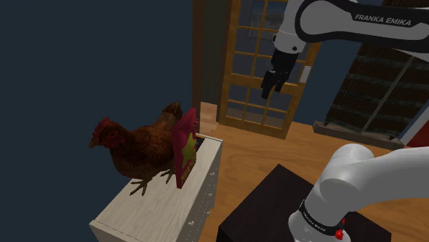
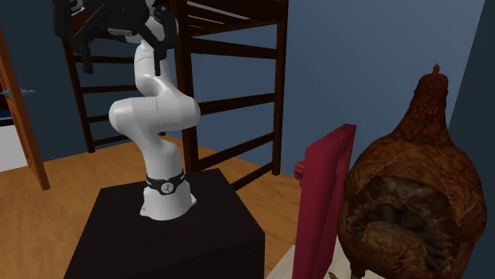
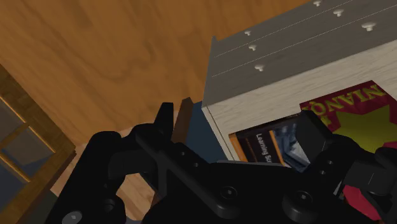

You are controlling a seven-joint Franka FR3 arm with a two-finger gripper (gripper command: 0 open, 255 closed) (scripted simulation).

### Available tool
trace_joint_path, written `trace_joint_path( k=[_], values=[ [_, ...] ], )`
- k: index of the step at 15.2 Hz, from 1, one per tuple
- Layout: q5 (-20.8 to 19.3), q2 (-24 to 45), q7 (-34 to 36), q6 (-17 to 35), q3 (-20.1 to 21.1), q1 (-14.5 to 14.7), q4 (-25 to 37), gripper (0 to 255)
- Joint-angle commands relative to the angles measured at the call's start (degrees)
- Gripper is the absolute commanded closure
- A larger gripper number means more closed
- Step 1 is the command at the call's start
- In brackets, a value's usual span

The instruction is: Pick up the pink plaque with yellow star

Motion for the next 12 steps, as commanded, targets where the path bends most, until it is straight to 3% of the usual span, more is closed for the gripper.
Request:
trace_joint_path(
  k=[1, 12],
  values=[
    [0.00, 0.00, 0.00, 0.00, 0.00, 0.00, 0.00, 0],
    [9.10, 19.98, -6.24, 8.42, 0.22, 8.29, 6.39, 0]
  ],
)
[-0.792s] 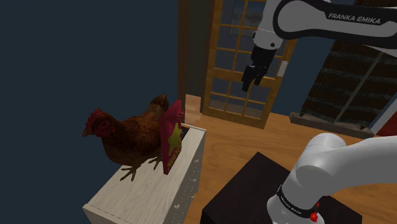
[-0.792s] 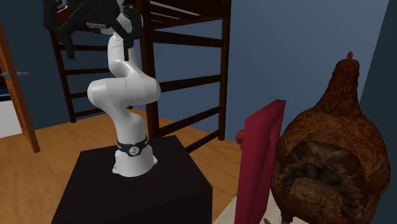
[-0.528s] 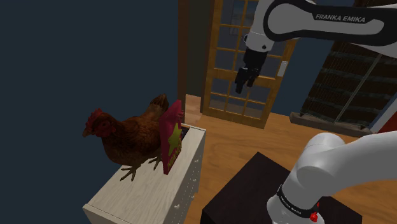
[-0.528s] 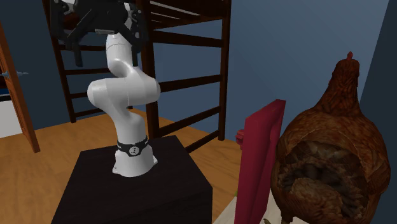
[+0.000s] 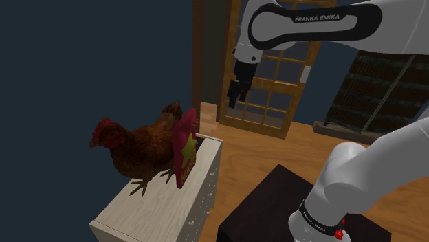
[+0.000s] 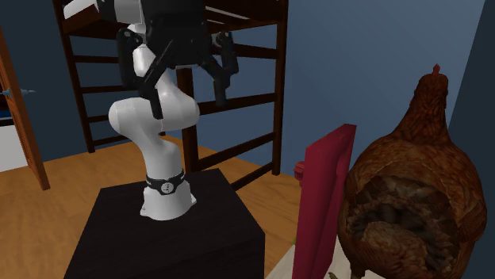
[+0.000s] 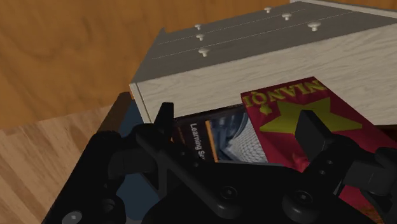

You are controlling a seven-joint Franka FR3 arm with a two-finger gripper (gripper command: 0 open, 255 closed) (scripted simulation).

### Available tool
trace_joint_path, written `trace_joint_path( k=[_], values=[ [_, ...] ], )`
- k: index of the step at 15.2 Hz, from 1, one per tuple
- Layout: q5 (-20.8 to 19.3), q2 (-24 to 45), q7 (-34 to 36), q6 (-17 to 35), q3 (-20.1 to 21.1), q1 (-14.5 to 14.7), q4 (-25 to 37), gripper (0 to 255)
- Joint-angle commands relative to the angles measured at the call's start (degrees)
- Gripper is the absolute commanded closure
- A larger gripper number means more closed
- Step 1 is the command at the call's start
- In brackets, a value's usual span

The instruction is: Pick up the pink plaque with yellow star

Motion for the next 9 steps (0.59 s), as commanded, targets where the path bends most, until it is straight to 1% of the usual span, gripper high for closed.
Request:
trace_joint_path(
  k=[1, 9],
  values=[
    [1.81, 3.44, -1.39, 1.19, 0.17, 1.46, 1.32, 0],
    [9.00, 17.81, -7.22, 3.32, 1.58, 6.52, 9.80, 0]
  ],
)
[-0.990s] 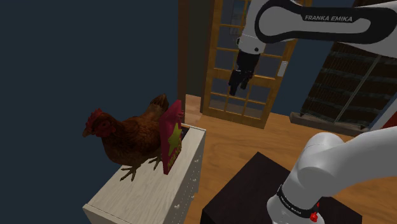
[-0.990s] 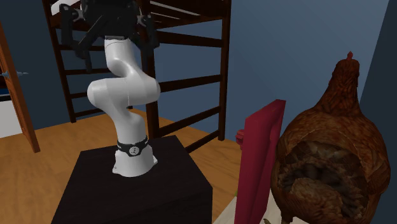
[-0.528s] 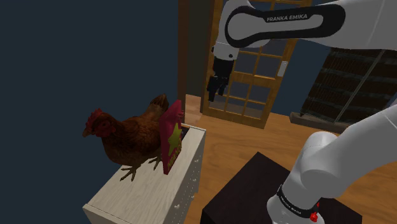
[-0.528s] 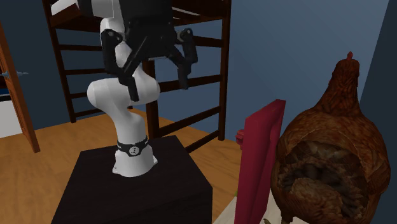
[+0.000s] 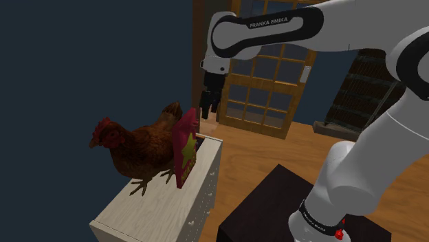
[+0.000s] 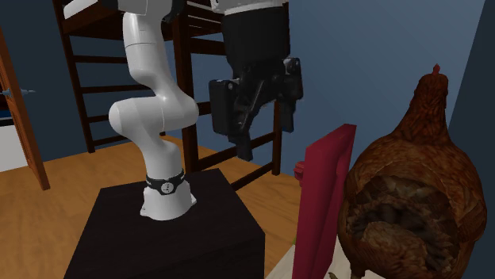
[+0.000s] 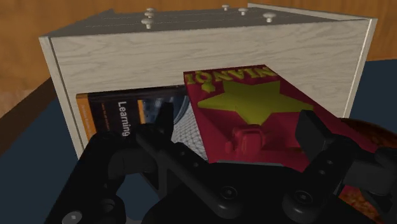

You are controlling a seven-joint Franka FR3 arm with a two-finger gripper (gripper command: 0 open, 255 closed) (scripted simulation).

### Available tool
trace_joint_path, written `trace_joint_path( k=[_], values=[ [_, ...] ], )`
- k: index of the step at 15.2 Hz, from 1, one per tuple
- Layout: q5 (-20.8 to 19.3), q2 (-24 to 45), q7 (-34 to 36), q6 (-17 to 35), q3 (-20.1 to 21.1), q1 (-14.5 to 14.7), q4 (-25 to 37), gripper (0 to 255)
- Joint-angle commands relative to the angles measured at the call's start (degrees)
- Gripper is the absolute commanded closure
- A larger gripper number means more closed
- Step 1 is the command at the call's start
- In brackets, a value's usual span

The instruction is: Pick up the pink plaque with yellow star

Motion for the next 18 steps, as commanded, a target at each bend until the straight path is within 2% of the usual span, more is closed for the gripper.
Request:
trace_joint_path(
  k=[1, 3, 12, 13, 18],
  values=[
    [1.88, 3.73, -1.27, 0.14, 0.66, 1.27, 2.69, 0],
    [3.22, 6.47, -2.38, 0.11, 1.15, 2.06, 4.73, 0],
    [3.71, 7.59, -3.69, 5.67, 1.29, 2.15, 0.15, 0],
    [3.73, 7.70, -3.68, 5.76, 1.31, 2.17, 0.18, 255],
    [3.72, 7.67, -3.76, 5.74, 1.26, 2.12, 0.14, 255]
  ],
)
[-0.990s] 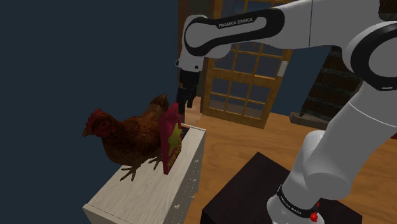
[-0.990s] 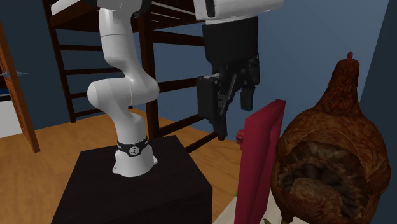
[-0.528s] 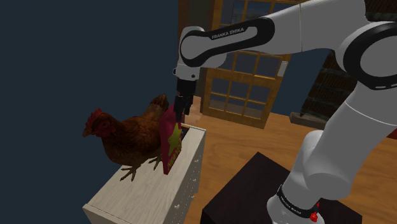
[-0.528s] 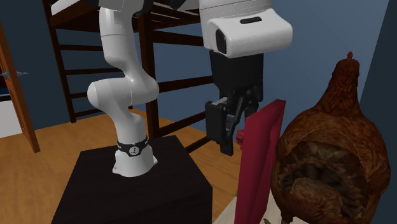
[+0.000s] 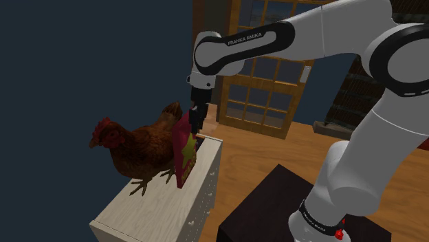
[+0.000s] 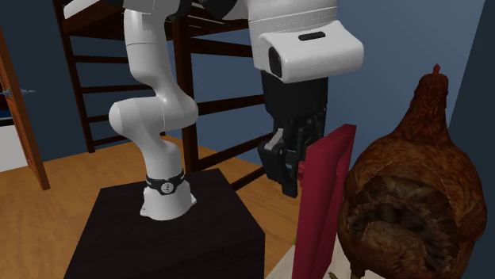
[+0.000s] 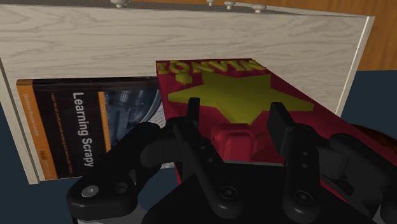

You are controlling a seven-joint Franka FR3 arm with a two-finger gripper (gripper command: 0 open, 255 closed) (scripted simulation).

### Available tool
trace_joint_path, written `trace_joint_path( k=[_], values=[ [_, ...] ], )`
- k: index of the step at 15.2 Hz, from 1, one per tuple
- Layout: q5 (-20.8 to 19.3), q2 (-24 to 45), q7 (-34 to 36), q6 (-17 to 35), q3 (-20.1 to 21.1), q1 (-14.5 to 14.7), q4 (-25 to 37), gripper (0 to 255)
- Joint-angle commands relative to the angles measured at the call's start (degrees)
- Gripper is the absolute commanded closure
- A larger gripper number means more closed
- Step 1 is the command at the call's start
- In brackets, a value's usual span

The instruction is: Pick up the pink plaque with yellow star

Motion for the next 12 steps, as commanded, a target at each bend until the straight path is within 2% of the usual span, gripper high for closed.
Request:
trace_joint_path(
  k=[1, 4, 12],
  values=[
    [-0.05, 0.05, -0.01, 0.00, 0.01, 0.00, -0.09, 255],
    [-0.05, 0.01, 0.07, -0.08, 0.04, 0.03, -0.04, 255],
    [-0.56, -1.16, 1.45, -5.96, -0.09, -0.08, 4.81, 255]
  ],
)
